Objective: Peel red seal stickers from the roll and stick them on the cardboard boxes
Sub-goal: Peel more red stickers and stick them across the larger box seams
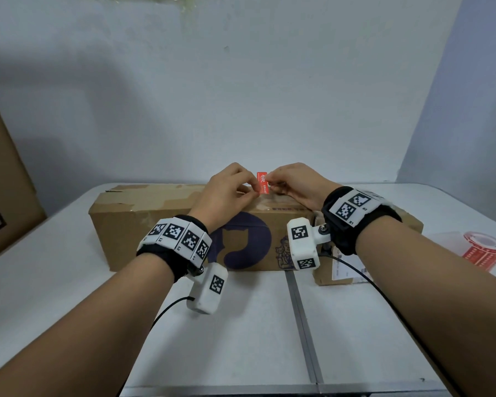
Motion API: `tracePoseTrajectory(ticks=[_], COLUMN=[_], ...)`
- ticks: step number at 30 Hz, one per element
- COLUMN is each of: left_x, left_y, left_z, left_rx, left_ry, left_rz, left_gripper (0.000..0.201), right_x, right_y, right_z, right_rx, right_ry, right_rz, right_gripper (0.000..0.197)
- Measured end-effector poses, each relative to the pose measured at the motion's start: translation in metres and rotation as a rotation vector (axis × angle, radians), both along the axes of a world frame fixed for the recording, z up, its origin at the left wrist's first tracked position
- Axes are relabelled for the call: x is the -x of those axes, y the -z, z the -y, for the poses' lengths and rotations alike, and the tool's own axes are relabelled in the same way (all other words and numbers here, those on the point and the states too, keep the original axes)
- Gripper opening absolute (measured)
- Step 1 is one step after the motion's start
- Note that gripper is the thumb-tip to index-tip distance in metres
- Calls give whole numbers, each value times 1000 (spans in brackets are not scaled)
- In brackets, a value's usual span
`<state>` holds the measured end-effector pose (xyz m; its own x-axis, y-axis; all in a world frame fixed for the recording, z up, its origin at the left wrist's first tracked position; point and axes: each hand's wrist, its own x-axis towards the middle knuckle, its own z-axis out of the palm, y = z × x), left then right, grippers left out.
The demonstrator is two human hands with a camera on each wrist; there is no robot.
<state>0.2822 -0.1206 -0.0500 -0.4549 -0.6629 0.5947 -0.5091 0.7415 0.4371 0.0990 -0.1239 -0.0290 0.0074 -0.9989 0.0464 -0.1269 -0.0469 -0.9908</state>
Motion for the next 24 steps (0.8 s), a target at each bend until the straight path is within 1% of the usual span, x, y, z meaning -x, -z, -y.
tracePoseTrajectory(ticks=[3, 7, 10, 13, 18, 22, 24], left_x=[-1, -1, -2, -4, -4, -5, -5], left_y=[1, 2, 3, 3, 1, -1, -2], left_z=[0, 0, 1, 2, 3, 3, 4], left_rx=[22, 45, 60, 70, 66, 57, 49], left_ry=[-30, -61, -43, -30, -8, 13, 22], left_rz=[46, 84, 109, 147, 183, 200, 214], left_gripper=[6, 8, 10, 12, 13, 14, 15], right_x=[-2, -4, -5, -7, -9, -10, -10], right_y=[2, 5, 8, 9, 8, 9, 9], right_z=[-1, -1, -2, -4, -7, -6, -6], right_rx=[26, 56, 93, 133, 174, 186, 193], right_ry=[45, 96, 123, 143, 165, 157, 148], right_rz=[-132, -275, -355, -451, -569, -623, -653], right_gripper=[12, 7, 6, 13, 17, 8, 13])
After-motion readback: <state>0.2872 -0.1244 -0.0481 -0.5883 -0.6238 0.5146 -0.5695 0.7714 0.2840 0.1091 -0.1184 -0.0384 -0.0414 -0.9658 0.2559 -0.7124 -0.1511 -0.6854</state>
